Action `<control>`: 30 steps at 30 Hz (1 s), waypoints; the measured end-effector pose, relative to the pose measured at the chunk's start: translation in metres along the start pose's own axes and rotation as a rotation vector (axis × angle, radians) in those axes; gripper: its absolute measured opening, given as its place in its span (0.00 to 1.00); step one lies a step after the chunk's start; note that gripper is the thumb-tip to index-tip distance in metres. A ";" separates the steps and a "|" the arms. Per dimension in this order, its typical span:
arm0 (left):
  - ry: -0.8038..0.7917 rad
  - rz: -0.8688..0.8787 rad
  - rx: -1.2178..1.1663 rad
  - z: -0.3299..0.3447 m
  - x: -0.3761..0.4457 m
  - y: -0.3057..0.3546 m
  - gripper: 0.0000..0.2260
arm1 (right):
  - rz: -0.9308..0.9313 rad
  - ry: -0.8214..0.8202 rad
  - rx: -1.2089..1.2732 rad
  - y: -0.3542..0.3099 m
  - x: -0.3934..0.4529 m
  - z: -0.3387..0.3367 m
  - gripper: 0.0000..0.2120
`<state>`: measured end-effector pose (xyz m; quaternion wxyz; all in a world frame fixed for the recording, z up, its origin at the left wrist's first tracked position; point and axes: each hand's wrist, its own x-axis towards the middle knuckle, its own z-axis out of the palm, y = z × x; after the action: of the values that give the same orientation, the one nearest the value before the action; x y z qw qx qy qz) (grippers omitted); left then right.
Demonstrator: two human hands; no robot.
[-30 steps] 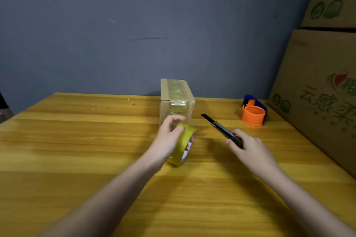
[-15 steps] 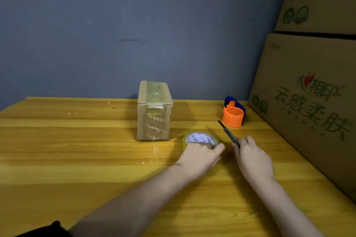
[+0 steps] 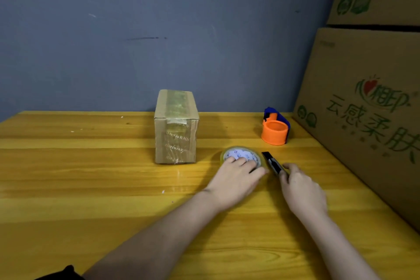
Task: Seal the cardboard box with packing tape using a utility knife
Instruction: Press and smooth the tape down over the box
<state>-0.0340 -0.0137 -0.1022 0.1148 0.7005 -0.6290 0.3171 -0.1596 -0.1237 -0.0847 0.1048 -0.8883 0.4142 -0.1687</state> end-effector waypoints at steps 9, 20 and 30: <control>-0.048 -0.091 -0.054 0.001 0.003 0.009 0.15 | -0.032 0.014 -0.165 -0.003 -0.008 0.002 0.18; 0.046 -0.204 -0.071 -0.047 -0.022 -0.016 0.16 | -0.144 0.264 0.025 -0.011 -0.004 -0.017 0.14; 0.336 -0.560 0.081 -0.106 -0.068 -0.093 0.12 | -0.505 0.155 0.499 -0.154 0.000 -0.022 0.03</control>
<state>0.0227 0.1174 -0.0383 0.2720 0.7882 -0.3709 0.4090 -0.0601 -0.0265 -0.0146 0.2418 -0.8942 0.1344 -0.3519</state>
